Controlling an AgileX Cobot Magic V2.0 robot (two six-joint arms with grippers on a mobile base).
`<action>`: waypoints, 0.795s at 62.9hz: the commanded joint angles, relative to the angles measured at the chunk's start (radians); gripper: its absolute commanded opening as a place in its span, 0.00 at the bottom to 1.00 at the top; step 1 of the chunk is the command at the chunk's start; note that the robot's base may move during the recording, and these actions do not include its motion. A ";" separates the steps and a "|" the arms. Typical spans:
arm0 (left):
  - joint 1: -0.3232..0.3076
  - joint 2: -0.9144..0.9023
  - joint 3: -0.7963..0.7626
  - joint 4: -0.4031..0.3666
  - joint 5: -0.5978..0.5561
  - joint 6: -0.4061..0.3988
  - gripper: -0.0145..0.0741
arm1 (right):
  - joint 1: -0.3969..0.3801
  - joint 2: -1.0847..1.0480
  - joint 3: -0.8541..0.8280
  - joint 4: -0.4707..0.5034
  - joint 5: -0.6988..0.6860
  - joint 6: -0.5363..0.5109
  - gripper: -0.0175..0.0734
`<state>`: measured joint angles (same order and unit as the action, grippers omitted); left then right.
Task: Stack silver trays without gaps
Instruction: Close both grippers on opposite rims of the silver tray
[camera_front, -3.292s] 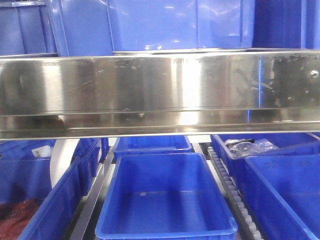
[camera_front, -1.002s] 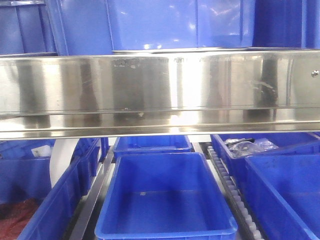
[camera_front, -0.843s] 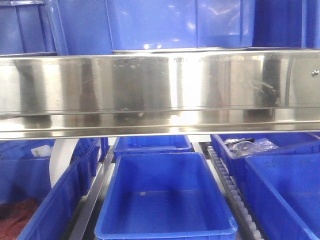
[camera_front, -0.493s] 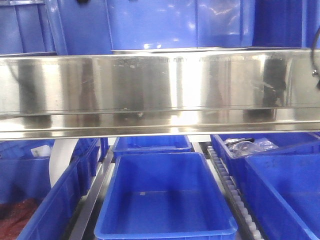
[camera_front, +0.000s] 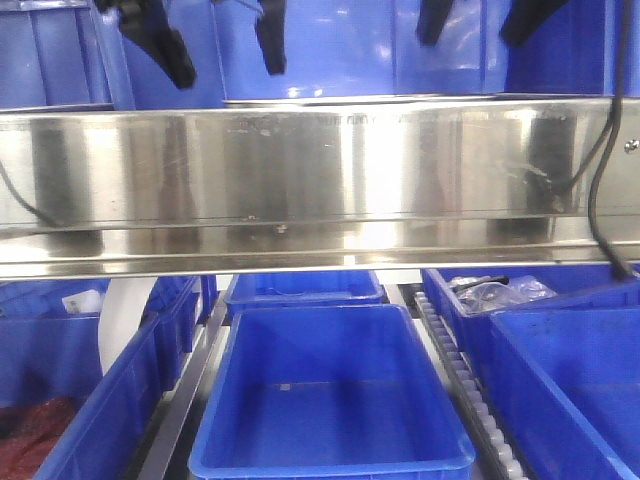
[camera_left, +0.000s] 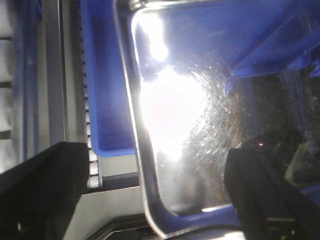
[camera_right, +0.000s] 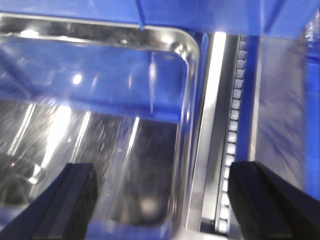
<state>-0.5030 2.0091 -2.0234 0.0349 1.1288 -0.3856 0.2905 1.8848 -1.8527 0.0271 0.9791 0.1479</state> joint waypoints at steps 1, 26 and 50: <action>0.000 -0.038 -0.036 -0.002 -0.050 -0.010 0.68 | -0.005 -0.029 -0.033 -0.013 -0.066 -0.005 0.88; 0.020 -0.018 -0.036 -0.004 -0.080 -0.010 0.68 | -0.011 0.041 -0.033 -0.016 -0.092 -0.005 0.88; 0.022 -0.013 -0.036 -0.013 -0.110 -0.010 0.68 | -0.035 0.055 -0.033 -0.010 -0.104 -0.005 0.88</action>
<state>-0.4833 2.0490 -2.0234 0.0308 1.0843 -0.3926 0.2649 1.9920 -1.8527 0.0228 0.9218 0.1479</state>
